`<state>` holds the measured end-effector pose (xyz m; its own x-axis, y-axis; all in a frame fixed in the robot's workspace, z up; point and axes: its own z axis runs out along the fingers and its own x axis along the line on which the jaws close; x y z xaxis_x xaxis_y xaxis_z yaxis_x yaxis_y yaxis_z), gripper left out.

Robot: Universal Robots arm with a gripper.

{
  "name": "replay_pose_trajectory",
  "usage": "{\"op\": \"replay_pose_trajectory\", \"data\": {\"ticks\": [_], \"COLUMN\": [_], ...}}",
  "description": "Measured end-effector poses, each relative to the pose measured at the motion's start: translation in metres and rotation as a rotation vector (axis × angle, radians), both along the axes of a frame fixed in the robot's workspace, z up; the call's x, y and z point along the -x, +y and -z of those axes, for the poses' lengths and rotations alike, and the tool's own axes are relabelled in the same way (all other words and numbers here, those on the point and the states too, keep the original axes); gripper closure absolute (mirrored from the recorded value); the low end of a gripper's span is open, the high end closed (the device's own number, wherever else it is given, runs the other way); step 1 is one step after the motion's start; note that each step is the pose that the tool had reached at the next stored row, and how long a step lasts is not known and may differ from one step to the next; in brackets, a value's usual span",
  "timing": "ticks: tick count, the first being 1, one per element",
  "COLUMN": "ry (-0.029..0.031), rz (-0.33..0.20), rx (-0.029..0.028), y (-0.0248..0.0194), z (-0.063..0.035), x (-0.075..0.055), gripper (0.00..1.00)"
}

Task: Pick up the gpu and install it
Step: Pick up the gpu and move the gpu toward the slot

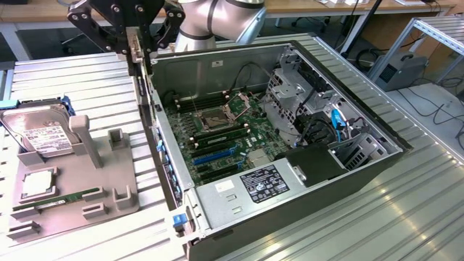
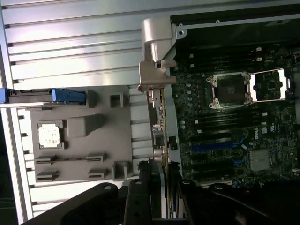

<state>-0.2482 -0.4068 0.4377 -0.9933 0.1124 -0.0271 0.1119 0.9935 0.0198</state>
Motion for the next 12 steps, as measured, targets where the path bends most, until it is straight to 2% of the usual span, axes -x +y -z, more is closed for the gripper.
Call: {"op": "replay_pose_trajectory", "data": {"ticks": [3, 12], "ry": [0.0000, 0.0000], "rz": [0.000, 0.000], "rx": [0.0022, 0.0038], "y": [0.0000, -0.0002], "z": [0.0040, 0.0085], "x": [-0.027, -0.040], "gripper": [0.73, 0.73]}}
